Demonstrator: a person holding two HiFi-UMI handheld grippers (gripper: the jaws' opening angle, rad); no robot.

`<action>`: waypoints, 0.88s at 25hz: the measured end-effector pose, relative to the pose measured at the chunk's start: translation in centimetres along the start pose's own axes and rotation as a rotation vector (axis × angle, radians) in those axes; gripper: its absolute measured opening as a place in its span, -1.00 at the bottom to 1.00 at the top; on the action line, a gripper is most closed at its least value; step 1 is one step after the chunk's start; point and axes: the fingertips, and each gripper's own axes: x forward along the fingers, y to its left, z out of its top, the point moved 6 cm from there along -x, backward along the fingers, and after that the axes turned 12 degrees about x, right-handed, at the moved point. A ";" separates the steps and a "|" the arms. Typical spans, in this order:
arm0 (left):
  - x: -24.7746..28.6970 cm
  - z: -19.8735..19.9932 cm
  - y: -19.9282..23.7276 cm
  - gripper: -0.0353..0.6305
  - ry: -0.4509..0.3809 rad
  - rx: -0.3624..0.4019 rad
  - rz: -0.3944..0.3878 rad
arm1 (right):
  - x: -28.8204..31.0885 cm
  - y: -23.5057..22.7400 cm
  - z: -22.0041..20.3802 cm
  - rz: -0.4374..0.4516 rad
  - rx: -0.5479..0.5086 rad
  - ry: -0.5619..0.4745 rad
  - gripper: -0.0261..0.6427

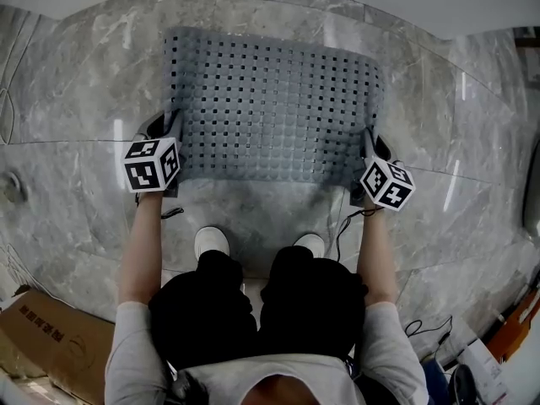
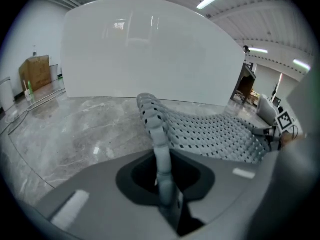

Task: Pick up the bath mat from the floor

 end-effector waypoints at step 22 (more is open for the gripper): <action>-21.6 21.1 0.5 -0.77 -0.053 0.049 0.019 | -19.7 12.3 19.8 0.032 -0.009 -0.050 -0.81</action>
